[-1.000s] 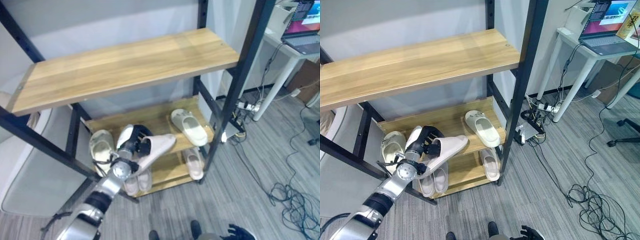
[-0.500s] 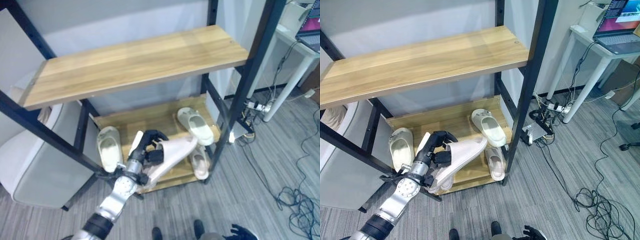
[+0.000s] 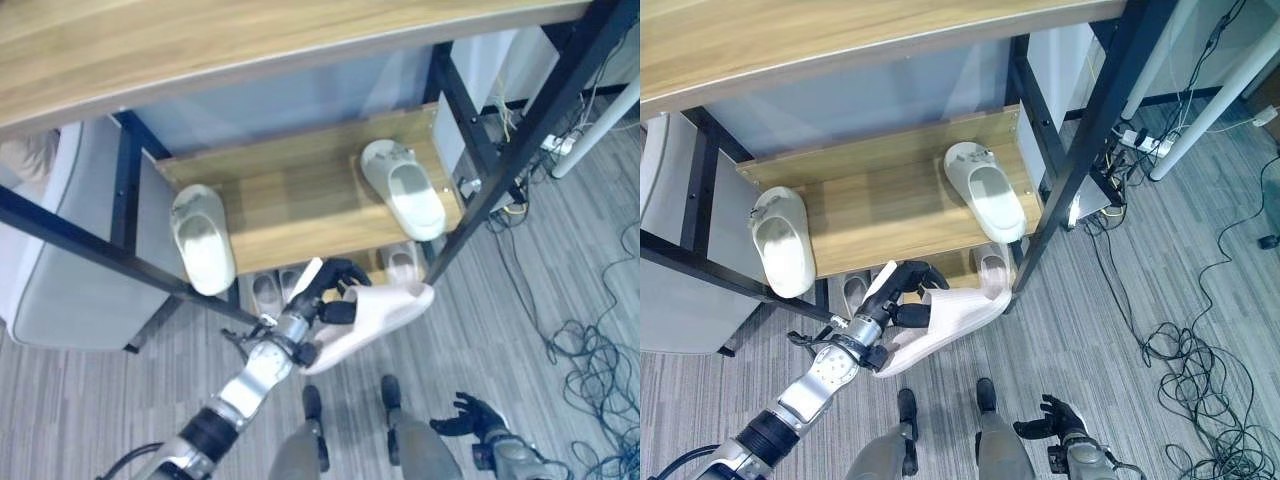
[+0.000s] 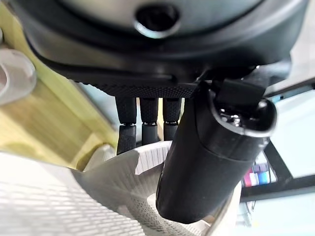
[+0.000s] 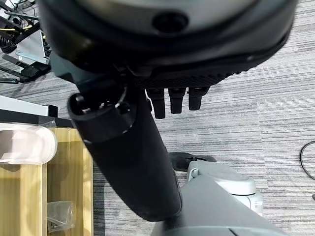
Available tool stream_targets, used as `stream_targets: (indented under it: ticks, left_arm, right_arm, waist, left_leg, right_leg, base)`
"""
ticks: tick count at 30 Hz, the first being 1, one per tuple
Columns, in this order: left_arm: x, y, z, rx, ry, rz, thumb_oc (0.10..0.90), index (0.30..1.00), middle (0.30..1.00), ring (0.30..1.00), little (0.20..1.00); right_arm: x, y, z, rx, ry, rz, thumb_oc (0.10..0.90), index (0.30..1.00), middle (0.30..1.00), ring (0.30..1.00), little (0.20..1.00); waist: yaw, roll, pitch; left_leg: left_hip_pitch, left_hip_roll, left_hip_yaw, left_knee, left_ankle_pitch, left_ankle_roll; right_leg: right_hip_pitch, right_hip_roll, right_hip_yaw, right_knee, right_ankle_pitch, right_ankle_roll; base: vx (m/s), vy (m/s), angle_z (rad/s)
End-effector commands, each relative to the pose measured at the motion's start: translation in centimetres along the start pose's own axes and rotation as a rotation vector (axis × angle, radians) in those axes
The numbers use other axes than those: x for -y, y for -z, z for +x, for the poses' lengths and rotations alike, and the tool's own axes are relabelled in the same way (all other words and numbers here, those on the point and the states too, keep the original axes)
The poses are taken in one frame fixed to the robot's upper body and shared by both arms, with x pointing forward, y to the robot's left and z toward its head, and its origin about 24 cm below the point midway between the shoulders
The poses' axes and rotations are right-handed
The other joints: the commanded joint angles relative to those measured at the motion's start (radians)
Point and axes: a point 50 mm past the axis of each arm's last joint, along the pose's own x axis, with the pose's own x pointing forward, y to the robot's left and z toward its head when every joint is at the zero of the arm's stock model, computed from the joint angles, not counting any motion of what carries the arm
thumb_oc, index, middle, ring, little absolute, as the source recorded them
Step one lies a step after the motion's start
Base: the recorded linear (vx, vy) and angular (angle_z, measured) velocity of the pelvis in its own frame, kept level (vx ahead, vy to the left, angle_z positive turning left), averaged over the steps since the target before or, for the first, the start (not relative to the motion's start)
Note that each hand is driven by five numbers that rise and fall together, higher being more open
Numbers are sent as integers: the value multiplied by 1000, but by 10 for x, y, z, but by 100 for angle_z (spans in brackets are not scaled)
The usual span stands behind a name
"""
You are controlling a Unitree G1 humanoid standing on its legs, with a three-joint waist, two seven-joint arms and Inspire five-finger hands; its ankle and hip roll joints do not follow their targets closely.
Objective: Arrange the slippers neatly on the shoe rack.
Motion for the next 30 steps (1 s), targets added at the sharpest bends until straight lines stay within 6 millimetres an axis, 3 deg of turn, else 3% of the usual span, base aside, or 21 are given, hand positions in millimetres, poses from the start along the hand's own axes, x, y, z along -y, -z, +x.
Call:
stream_targets:
  ticks: [1, 3, 4, 5, 7, 8, 9, 10, 12, 17, 19, 26, 28, 29, 30]
  left_arm:
    - [-15, -48, 36, 248, -17, 164, 400, 300, 300, 300, 300]
    - [-28, -62, 42, 312, -57, 265, 400, 300, 300, 300, 300]
    - [-28, -62, 42, 313, -58, 265, 400, 300, 300, 300, 300]
    - [-40, -75, 49, 365, -114, 351, 400, 300, 300, 300, 300]
    - [-51, -84, 55, 393, -164, 401, 400, 300, 300, 300, 300]
    - [-55, -89, 56, 415, -190, 423, 400, 300, 300, 300, 300]
    - [-57, -92, 57, 426, -203, 434, 400, 300, 300, 300, 300]
    - [-59, -95, 60, 435, -217, 443, 400, 300, 300, 300, 300]
    - [-65, -97, 65, 432, -266, 443, 400, 300, 300, 300, 300]
    - [-72, -94, 67, 408, -341, 445, 400, 300, 300, 300, 300]
    - [-88, -99, 68, 426, -478, 484, 400, 300, 300, 300, 300]
    - [-87, -99, 68, 426, -478, 484, 400, 300, 300, 300, 300]
    - [-103, -109, 65, 466, -610, 520, 400, 300, 300, 300, 300]
    - [-127, -134, 67, 540, -742, 570, 400, 300, 300, 300, 300]
    - [-132, -139, 66, 558, -763, 589, 400, 300, 300, 300, 300]
  right_arm:
    - [-5, -41, 3, 195, 12, 52, 800, 900, 900, 900, 900]
    - [-3, -68, 3, 310, 23, 79, 800, 900, 900, 900, 900]
    - [-3, -68, 3, 310, 23, 79, 800, 900, 900, 900, 900]
    - [-5, -102, 0, 450, 29, 96, 800, 900, 900, 900, 900]
    - [-5, -126, -2, 540, 41, 113, 800, 900, 900, 900, 900]
    - [-6, -136, -5, 579, 44, 130, 800, 900, 900, 900, 900]
    - [-6, -141, -5, 599, 49, 127, 800, 900, 900, 900, 900]
    - [-6, -146, -5, 613, 55, 140, 800, 900, 900, 900, 900]
    - [-5, -161, -7, 659, 60, 136, 800, 900, 900, 900, 900]
    - [-2, -171, -9, 695, 64, 143, 800, 900, 900, 900, 900]
    - [0, -185, -14, 758, 76, 161, 800, 900, 900, 900, 900]
    - [0, -185, -14, 757, 76, 161, 800, 900, 900, 900, 900]
    - [6, -202, -23, 841, 98, 163, 800, 900, 900, 900, 900]
    - [19, -241, -43, 1013, 128, 180, 800, 900, 900, 900, 900]
    - [21, -247, -48, 1046, 134, 176, 800, 900, 900, 900, 900]
  waist:
    - [-28, 58, 4]
    - [-30, 60, 14]
    - [-29, 61, 9]
    - [-35, 61, 31]
    - [-36, 67, 29]
    - [-33, 72, 40]
    - [-32, 75, 44]
    - [-32, 77, 51]
    - [-34, 78, 58]
    - [-34, 79, 55]
    - [-31, 74, 70]
    - [-30, 75, 67]
    - [-27, 65, 86]
    - [-22, 62, 108]
    - [-22, 59, 116]
  left_leg:
    - [-116, 33, -30, 65, -50, 59]
    - [-206, 36, -34, 171, -88, 70]
    - [-218, 36, -34, 180, -92, 70]
    - [-307, 39, -35, 294, -132, 83]
    - [-413, 39, -44, 451, -223, 92]
    - [-467, 39, -46, 493, -215, 107]
    - [-481, 34, -54, 542, -273, 112]
    - [-516, 33, -56, 587, -294, 118]
    - [-582, 30, -66, 648, -316, 125]
    - [-657, 31, -78, 732, -350, 131]
    - [-750, 28, -93, 858, -394, 141]
    - [-755, 28, -93, 861, -396, 141]
    - [-823, 20, -110, 981, -430, 143]
    - [-972, -1, -123, 1234, -508, 145]
    - [-972, -1, -122, 1264, -519, 143]
  right_leg:
    - [-120, 57, 9, 152, -142, -4]
    - [-206, 61, 28, 243, -167, -10]
    - [-217, 62, 28, 250, -170, -10]
    - [-301, 68, 45, 343, -192, -17]
    - [-404, 86, 51, 481, -262, -12]
    - [-461, 91, 51, 523, -252, -18]
    - [-473, 99, 63, 566, -299, -19]
    - [-508, 97, 65, 613, -315, -19]
    - [-570, 99, 71, 663, -330, -20]
    - [-644, 108, 75, 743, -355, -20]
    - [-731, 119, 70, 864, -391, -24]
    - [-735, 119, 69, 867, -392, -24]
    - [-802, 121, 60, 987, -429, -29]
    - [-947, 129, 56, 1248, -510, -39]
    - [-953, 132, 58, 1284, -519, -42]
  base:
    - [-137, 39, -15]
    - [-93, 33, -51]
    - [-119, 32, -25]
    - [-96, 24, 17]
    - [-28, 53, 5]
    - [61, 63, -3]
    - [-6, 44, 2]
    - [72, 27, 3]
    - [0, 0, 0]
    - [18, -10, -5]
    - [41, -34, -8]
    - [5, -3, -1]
    - [172, -68, -1]
    - [296, -73, -1]
    - [298, -50, -18]
